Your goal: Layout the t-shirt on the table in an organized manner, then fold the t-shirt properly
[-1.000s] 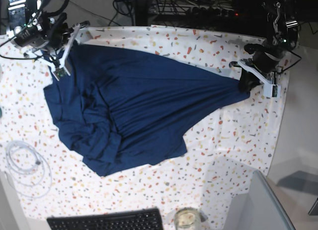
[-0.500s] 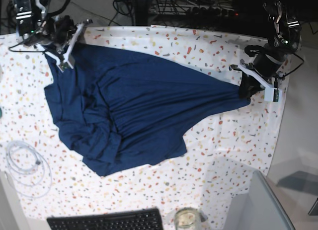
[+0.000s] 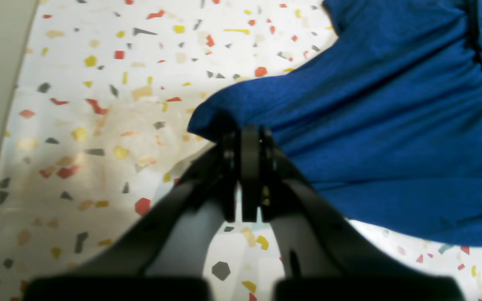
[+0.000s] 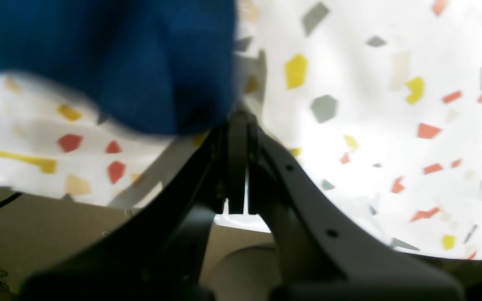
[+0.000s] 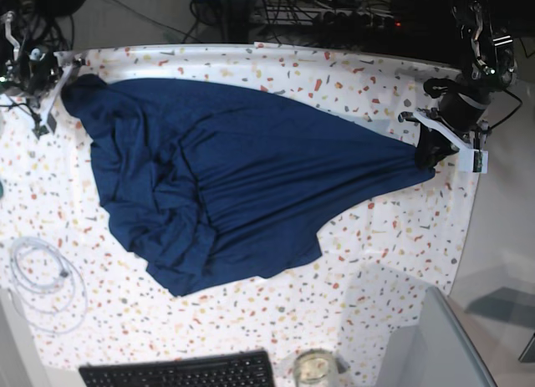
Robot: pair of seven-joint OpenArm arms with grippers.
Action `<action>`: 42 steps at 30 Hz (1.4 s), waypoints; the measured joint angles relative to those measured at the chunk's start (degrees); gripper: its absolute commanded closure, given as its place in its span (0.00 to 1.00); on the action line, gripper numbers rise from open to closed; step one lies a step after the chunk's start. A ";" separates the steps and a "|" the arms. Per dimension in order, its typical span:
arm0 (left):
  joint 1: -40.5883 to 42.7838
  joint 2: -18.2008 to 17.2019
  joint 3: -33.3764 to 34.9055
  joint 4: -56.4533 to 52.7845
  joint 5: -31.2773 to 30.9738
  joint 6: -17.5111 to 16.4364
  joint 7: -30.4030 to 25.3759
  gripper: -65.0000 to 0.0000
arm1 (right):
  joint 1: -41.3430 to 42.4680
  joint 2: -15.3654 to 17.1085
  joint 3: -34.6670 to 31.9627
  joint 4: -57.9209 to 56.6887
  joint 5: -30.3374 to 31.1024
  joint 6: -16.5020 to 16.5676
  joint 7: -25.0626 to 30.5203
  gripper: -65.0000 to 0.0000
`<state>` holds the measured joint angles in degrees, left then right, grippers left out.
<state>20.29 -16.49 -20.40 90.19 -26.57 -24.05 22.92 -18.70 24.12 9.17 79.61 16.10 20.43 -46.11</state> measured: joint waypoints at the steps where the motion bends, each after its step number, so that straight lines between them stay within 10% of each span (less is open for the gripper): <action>1: 0.26 -0.04 -0.02 0.00 -0.02 0.00 -0.04 1.00 | 0.44 0.22 0.00 -0.24 -0.22 0.00 -0.31 1.00; 8: 1.86 0.20 -0.04 0.02 -0.28 0.00 -0.24 1.00 | 0.24 1.40 2.67 2.67 -3.82 -2.14 -3.78 0.99; 11: 2.78 0.17 -0.09 0.02 -0.31 0.02 0.04 1.00 | 0.04 -7.13 16.28 10.88 -2.86 -1.81 -5.60 0.95; 16: 2.43 0.15 -0.04 -0.04 -0.44 0.00 -0.24 1.00 | -2.34 -12.70 20.74 24.11 -4.15 3.80 -10.62 0.41; 37: 2.27 0.11 -0.09 -1.92 -0.20 0.02 -0.17 1.00 | -2.21 -12.94 2.71 24.87 -3.32 4.52 -11.89 0.47; 39: 2.29 0.15 -0.07 -2.10 -0.17 0.00 0.02 1.00 | -1.18 -12.66 2.89 22.36 -3.85 4.48 -12.13 0.57; 42: 2.25 0.24 -0.07 -2.08 -0.24 0.00 -0.02 1.00 | 0.72 -11.69 2.97 18.03 -3.85 4.48 -12.26 0.98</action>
<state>22.55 -16.25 -20.47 88.12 -26.81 -24.05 22.90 -17.98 12.43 12.14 97.65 12.25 24.91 -58.37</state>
